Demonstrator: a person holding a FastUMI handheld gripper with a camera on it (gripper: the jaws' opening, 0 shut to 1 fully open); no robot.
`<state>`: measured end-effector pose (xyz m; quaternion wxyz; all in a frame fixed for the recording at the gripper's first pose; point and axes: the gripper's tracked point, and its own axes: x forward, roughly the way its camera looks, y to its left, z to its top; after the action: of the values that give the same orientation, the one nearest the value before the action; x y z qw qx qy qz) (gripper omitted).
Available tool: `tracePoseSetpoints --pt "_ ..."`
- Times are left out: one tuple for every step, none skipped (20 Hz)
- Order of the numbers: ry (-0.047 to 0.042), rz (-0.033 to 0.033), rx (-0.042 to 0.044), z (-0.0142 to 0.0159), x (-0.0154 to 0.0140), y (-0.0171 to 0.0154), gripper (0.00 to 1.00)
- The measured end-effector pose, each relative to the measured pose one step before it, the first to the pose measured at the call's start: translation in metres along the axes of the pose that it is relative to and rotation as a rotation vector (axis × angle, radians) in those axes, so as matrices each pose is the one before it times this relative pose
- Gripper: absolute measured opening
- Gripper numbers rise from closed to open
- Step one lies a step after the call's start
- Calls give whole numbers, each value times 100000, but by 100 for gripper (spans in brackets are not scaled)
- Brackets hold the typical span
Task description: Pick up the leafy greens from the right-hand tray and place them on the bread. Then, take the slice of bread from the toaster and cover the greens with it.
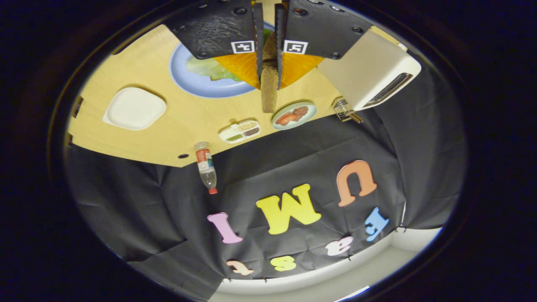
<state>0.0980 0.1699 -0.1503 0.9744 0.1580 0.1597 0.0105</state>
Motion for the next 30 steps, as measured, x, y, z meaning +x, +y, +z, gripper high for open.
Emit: tracePoseSetpoints --pt "773 -825 822 -218 59 -575 16" --pt "1036 -1075 703 -148 22 -655 18" --pt "960 -1227 751 -187 109 -887 20" --pt "1203 -97 953 -173 -6 -416 21" --pt "1242 -1711 81 -88 -46 -727 25" --pt "1276 -926 -8 -72 238 -653 29" --pt "1233 -435 -200 -64 88 -496 34" --pt "1165 -102 -268 -268 98 -304 37" --pt "893 -647 -1035 -21 14 -574 43" --pt "67 -494 -658 -5 -89 -540 49" --pt "-619 80 -404 389 -132 -330 55" --pt "-1634 -31 -883 569 -322 -275 62" --pt "-2565 25 -2011 849 -439 -276 68" --pt "-3273 -177 -3314 960 -386 -318 75" --pt "-3446 -414 -3895 1053 -603 -308 79" --pt "-2608 393 -3682 892 -535 -85 82" --pt "-3416 1795 -4488 1274 -1014 100 82" --pt "-3960 882 -4144 1464 -792 -64 85" --pt "-4638 1000 -4207 1804 -1017 -159 92" --pt "-3967 327 -3408 1487 -706 -316 93" --pt "-4184 1011 -2215 1970 -902 -357 93" --pt "-1769 1380 -264 1253 -671 -47 94" --pt "-1740 1763 1048 1337 -625 -50 95" --pt "-1266 634 179 1367 -359 -391 95" --pt "-361 257 20 1059 -405 -539 95" --pt "-1544 559 1062 1102 -549 -336 95" --pt "-1507 791 374 1143 -483 -65 95" --pt "39 2020 -996 994 -520 73 95" --pt "-1485 1340 -736 660 -417 163 95" --pt "-2146 454 -466 1383 -488 -127 95"
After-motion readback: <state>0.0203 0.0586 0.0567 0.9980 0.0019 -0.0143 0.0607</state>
